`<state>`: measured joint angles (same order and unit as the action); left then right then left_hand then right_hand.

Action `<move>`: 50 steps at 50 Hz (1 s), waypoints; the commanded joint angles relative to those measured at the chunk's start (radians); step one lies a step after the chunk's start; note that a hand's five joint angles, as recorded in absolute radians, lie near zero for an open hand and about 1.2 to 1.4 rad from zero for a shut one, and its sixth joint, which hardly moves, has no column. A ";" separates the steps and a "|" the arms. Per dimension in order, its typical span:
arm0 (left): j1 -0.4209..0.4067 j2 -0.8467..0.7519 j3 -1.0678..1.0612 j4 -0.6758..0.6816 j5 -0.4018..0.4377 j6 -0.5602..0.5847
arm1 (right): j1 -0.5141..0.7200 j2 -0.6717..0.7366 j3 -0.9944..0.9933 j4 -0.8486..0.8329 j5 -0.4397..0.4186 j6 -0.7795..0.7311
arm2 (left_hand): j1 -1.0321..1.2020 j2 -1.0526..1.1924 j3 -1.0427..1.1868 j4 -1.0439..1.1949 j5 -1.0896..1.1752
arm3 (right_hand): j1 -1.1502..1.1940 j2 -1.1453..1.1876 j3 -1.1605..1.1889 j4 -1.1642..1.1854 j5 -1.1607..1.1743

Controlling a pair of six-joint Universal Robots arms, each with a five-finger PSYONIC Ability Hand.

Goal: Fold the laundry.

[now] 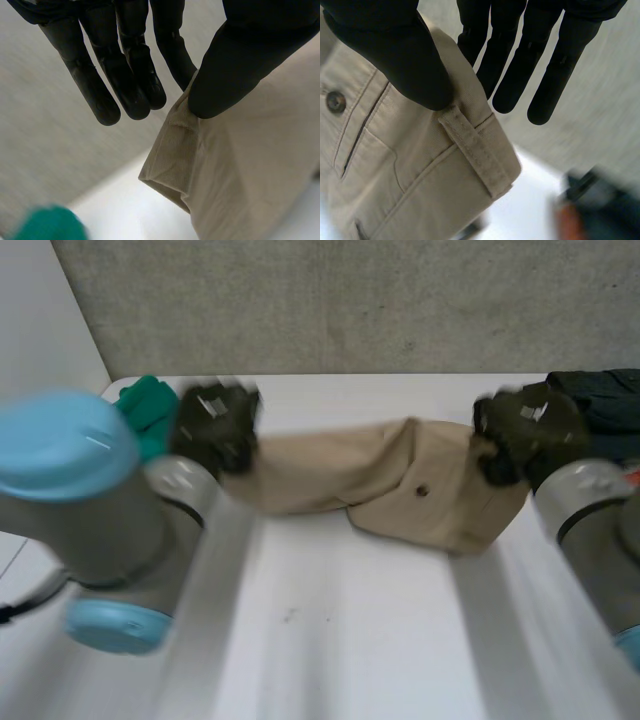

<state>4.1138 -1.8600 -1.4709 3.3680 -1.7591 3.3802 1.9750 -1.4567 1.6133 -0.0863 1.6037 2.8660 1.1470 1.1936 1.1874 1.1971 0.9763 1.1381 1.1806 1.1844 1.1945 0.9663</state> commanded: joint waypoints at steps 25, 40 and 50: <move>0.072 -0.225 0.387 -0.026 0.107 0.163 | 0.007 0.441 -0.645 0.173 -0.004 -0.363 | 0.249 0.203 0.209 0.199 0.245 | 0.258 0.216 0.212 0.202 0.255; 0.109 -0.088 0.531 0.450 0.003 0.051 | 0.041 0.447 -0.770 -0.624 0.007 -0.215 | 0.249 0.203 0.209 0.199 0.245 | 0.258 0.216 0.212 0.202 0.255; 0.106 -0.039 0.144 0.341 0.000 0.059 | 0.044 0.506 -0.609 -0.564 -0.070 -0.211 | 0.249 0.203 0.209 0.199 0.245 | 0.258 0.216 0.212 0.202 0.255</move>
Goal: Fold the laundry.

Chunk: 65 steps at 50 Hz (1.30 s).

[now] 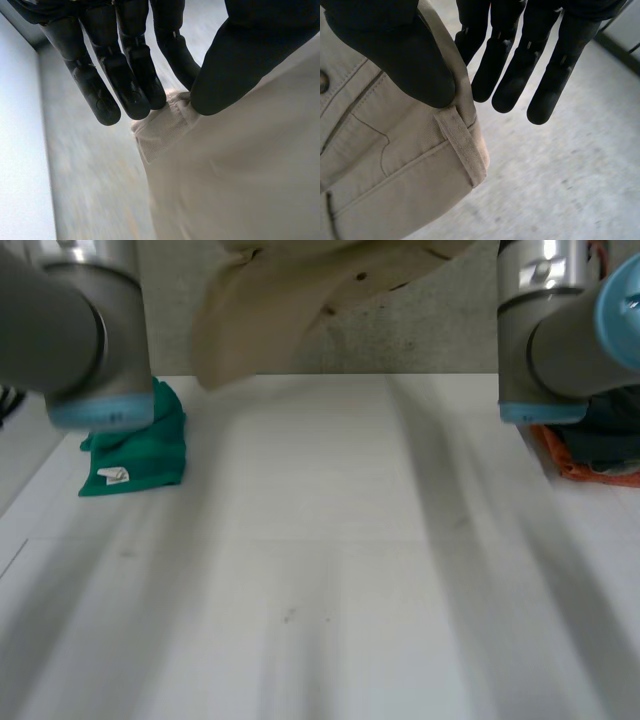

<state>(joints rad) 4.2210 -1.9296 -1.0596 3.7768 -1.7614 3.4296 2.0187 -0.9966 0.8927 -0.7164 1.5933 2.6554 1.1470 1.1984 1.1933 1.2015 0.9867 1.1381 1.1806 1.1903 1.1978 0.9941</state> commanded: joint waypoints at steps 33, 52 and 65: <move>-0.085 0.316 -0.849 -0.597 0.069 0.238 | -0.005 -0.227 0.669 0.916 -0.062 -0.221 | 0.249 0.198 0.203 0.195 0.235 | 0.258 0.216 0.206 0.198 0.228; 0.005 0.068 -0.817 -0.339 0.246 0.188 | -0.008 -0.125 0.647 0.657 -0.021 0.143 | -0.746 -0.797 -0.792 -0.800 -0.760 | 0.258 0.216 0.206 0.198 0.228; 0.004 -0.138 -0.655 -0.393 0.252 0.166 | -0.005 -0.083 0.631 0.604 0.022 0.152 | -0.640 -0.691 -0.686 -0.695 -0.654 | 0.258 0.216 0.206 0.198 0.228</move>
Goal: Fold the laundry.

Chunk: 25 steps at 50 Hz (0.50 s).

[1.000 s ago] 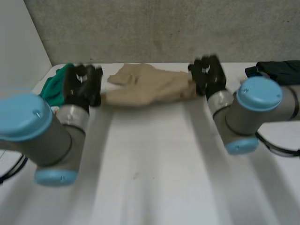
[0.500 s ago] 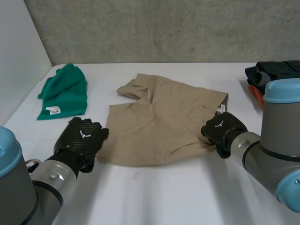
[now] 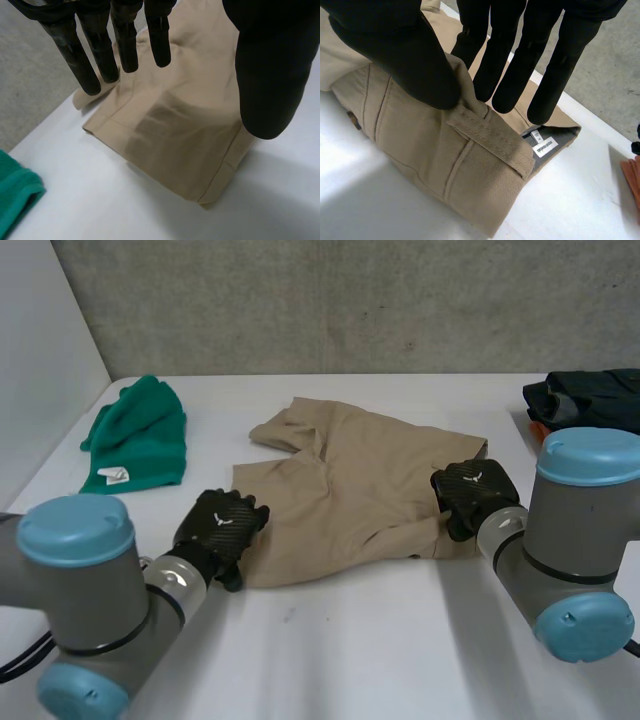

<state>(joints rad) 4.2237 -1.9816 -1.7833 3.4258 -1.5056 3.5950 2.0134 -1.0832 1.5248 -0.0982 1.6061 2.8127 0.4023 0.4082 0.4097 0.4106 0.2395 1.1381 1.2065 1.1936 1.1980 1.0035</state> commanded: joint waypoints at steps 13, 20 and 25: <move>0.001 -0.168 0.162 -0.059 -0.051 -0.002 | -0.002 -0.004 0.017 -0.005 0.009 -0.007 | 0.994 0.988 0.987 0.986 0.982 | -0.130 -0.198 -0.185 -0.189 -0.169; -0.005 -0.106 0.150 -0.019 -0.100 -0.006 | -0.002 -0.043 0.026 0.130 0.009 -0.051 | 0.994 0.988 0.987 0.986 0.982 | -0.856 -0.925 -0.912 -0.916 -0.896; -0.013 -0.066 0.145 -0.020 -0.104 -0.013 | -0.002 -0.069 0.037 0.255 0.000 -0.048 | 0.994 0.988 0.987 0.986 0.982 | -0.886 -0.954 -0.941 -0.946 -0.926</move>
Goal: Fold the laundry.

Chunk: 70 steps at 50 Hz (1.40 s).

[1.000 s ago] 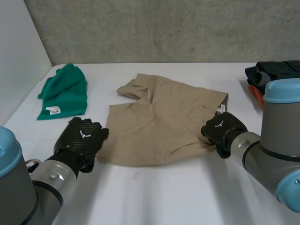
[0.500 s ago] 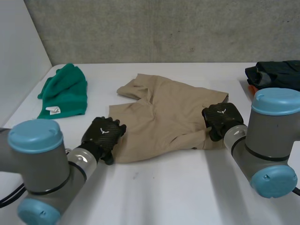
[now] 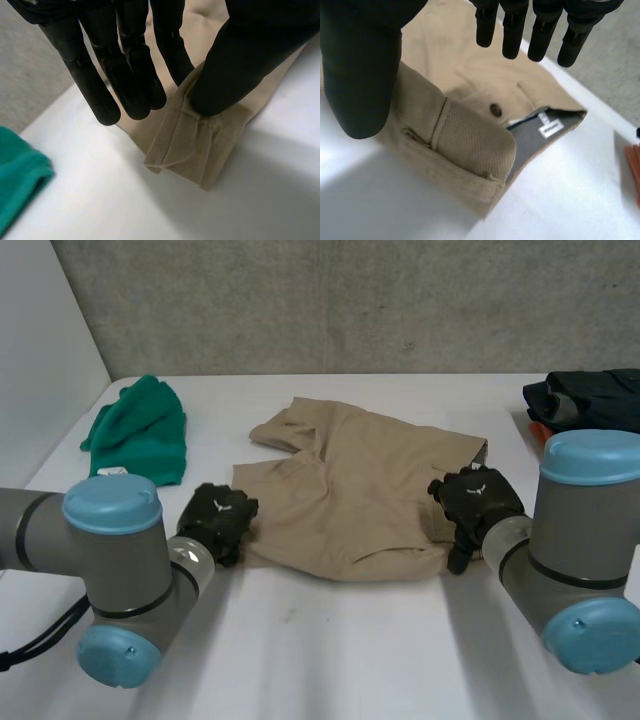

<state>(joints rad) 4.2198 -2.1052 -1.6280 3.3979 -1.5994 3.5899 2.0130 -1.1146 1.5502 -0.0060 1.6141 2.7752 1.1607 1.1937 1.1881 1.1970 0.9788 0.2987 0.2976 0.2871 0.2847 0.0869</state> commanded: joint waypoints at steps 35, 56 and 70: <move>-0.175 0.574 -0.362 -0.696 0.068 0.366 | -0.004 -0.294 0.248 0.398 -0.010 -0.517 | 0.236 0.203 0.208 0.199 0.243 | 1.098 1.099 1.109 1.112 1.135; -0.080 0.141 0.038 0.007 0.041 0.389 | -0.007 -0.171 0.077 0.080 -0.020 -0.341 | 0.236 0.203 0.208 0.199 0.243 | 1.098 1.099 1.109 1.112 1.135; -0.086 -0.151 0.506 -0.027 -0.010 0.389 | 0.012 0.070 -0.258 -0.102 0.033 -0.313 | 0.236 0.203 0.208 0.199 0.243 | 1.098 1.099 1.109 1.112 1.135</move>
<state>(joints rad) 4.1319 -2.1411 -1.3724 3.3146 -1.5993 3.9742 2.0171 -1.1447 1.5364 0.0508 1.5986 2.4414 1.1607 1.1973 1.1926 1.2015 1.0071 1.0980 1.1820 1.1884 1.1965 1.0202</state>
